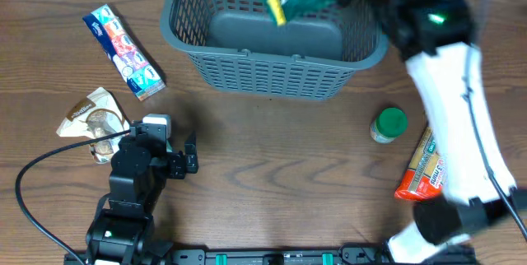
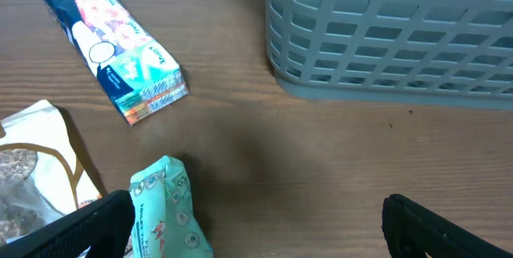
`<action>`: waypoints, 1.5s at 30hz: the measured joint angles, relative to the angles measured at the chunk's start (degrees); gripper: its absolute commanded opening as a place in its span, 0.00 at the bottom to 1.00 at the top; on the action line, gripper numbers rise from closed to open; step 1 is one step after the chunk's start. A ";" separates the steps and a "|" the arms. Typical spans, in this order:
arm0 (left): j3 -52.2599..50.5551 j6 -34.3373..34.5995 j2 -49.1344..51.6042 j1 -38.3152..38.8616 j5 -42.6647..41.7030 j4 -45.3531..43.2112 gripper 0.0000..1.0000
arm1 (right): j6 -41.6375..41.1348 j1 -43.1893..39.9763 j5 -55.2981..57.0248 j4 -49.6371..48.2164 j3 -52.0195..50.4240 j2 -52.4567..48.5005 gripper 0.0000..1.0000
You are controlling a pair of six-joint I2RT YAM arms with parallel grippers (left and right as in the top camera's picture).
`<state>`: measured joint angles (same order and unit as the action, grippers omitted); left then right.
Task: Pack container
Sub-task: 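Lift the coffee pouch and drop it into the grey basket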
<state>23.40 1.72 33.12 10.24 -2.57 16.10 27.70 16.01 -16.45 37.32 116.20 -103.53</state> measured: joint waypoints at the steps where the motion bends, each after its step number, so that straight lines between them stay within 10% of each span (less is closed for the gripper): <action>1: 0.00 0.00 0.00 0.00 0.00 0.02 0.98 | -0.15 0.31 -0.04 0.66 0.00 -1.77 0.01; 13: 0.00 0.00 0.00 0.00 0.00 0.17 0.99 | -3.72 0.68 1.81 12.04 -0.50 -18.67 0.01; 18: 0.00 0.00 0.00 0.00 0.00 0.20 0.99 | -4.55 0.66 1.81 13.27 -0.39 -19.08 0.56; 31: 0.00 0.00 0.00 0.00 0.00 0.44 0.99 | -6.34 0.68 1.03 16.00 1.75 -18.60 0.67; 39: 0.00 0.00 0.00 0.00 0.00 0.46 0.99 | -10.86 0.68 3.04 28.76 26.97 -18.45 0.99; 45: 0.00 0.00 0.00 0.00 0.00 0.46 0.99 | -21.31 -0.92 16.90 43.10 46.18 -15.85 0.99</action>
<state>23.40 1.72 33.12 10.24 -2.57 16.56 6.39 15.09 0.45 80.42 162.39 -119.37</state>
